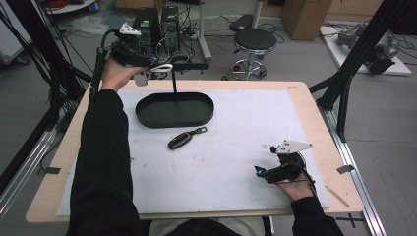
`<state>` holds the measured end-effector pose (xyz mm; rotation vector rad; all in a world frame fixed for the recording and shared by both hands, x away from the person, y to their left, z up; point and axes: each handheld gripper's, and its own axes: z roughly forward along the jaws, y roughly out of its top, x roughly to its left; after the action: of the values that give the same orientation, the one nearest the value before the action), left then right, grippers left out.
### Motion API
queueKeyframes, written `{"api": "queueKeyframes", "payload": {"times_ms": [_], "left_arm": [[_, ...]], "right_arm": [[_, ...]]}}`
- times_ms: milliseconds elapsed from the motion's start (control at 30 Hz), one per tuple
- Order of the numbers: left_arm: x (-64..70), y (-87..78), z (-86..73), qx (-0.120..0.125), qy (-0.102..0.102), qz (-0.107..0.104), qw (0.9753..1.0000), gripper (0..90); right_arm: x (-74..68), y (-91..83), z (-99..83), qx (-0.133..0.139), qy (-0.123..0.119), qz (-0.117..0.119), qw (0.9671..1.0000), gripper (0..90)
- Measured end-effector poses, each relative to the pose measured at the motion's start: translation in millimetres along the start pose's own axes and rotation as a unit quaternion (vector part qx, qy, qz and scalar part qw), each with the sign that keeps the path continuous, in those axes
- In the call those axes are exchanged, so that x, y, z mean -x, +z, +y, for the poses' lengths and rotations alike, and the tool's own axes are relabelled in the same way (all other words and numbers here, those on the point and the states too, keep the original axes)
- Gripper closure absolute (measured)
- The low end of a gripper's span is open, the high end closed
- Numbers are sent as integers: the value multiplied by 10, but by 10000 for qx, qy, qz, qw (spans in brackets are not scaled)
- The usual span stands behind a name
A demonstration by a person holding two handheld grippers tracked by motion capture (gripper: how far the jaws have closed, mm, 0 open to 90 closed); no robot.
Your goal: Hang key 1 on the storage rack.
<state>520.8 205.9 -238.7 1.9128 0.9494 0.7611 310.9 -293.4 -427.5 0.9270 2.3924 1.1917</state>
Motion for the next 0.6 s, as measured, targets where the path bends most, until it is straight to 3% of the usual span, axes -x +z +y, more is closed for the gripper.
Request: {"api": "queueKeyframes", "payload": {"times_ms": [67,200,433,600], "left_arm": [[-19,-47,-7,27,-26,-19,10000,90],[-43,-133,-13,50,-44,-37,10000,81],[4,-245,-2,145,-70,-484,9987,81],[92,-289,-5,248,-56,-688,9973,81]], "right_arm": [[0,1,0,10,-15,-8,10000,30],[-1,4,3,13,-17,0,10000,30],[-1,4,2,13,-7,-6,10000,30],[-6,-1,3,5,-20,-25,10000,30]]}}
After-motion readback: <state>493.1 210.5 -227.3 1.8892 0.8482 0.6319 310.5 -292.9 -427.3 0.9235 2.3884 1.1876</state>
